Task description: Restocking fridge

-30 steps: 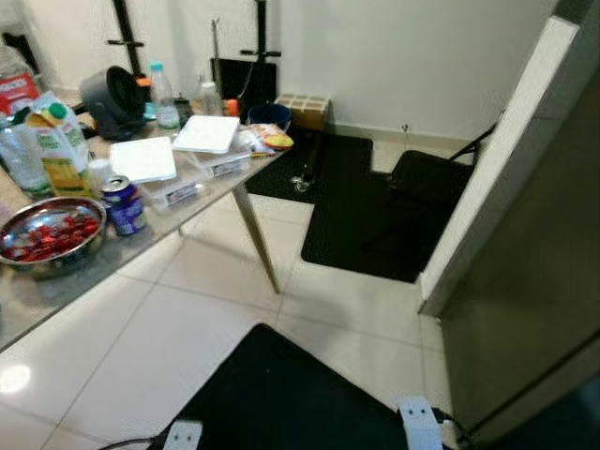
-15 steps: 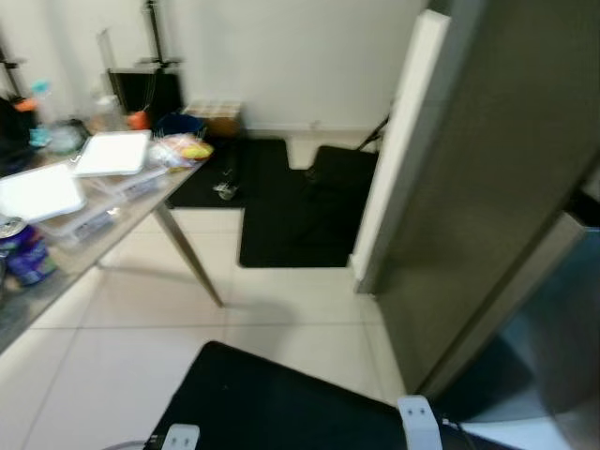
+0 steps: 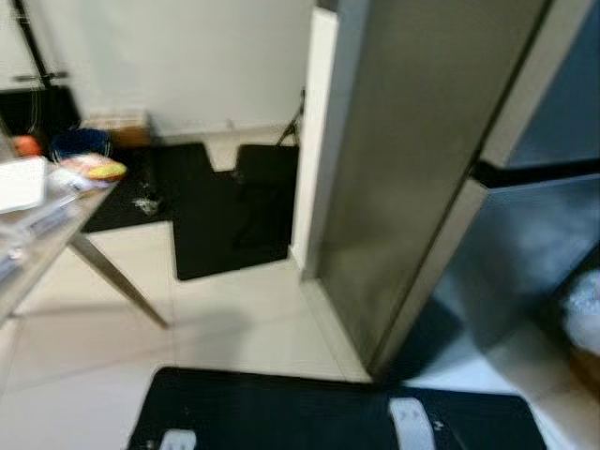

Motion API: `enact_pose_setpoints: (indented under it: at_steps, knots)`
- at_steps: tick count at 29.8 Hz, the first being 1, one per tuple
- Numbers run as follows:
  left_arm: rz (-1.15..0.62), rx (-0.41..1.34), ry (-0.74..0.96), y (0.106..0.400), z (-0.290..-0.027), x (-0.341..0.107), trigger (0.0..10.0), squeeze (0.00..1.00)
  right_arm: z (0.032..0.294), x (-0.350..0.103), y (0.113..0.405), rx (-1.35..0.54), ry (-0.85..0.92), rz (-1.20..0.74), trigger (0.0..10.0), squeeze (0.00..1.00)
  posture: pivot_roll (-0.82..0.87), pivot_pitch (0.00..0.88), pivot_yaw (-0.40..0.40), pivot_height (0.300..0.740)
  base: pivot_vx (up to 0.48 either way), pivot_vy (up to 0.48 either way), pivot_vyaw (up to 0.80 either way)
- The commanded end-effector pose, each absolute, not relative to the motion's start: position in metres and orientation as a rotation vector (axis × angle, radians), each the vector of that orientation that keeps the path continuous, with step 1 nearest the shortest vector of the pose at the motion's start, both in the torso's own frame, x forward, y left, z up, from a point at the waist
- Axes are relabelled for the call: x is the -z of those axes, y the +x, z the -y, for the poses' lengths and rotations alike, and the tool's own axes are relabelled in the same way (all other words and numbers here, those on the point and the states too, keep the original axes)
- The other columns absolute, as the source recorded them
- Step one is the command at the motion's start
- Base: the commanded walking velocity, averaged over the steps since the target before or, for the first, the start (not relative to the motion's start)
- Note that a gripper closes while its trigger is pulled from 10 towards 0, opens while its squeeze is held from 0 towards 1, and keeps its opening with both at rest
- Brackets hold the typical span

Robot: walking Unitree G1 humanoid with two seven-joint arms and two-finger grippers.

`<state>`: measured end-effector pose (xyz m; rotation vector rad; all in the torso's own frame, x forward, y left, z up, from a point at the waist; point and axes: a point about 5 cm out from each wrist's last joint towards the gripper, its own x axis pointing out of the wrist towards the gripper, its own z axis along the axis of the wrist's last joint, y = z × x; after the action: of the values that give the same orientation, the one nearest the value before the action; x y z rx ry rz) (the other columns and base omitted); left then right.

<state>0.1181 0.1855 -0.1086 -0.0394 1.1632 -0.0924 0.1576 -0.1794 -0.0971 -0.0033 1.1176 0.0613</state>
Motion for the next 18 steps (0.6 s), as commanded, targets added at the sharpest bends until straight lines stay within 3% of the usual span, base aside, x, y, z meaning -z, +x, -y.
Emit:
enact_pose_setpoints:
  at_steps: [1,18]
  knots:
    - [-1.158,0.097,-0.035,0.1201,-0.1853,0.108,10.0,0.0,0.1839,0.0963,0.1586,-0.05,-0.011,-1.115,10.0,0.0,-0.01,0.0,0.014,0.74,0.0,0.0,-0.79]
    - [-1.152,0.094,-0.038,0.1214,-0.1849,0.1077,10.0,0.0,0.1843,0.0963,0.1585,-0.05,-0.015,-1.115,10.0,0.0,-0.01,0.0,0.011,0.74,0.0,0.0,-0.79]
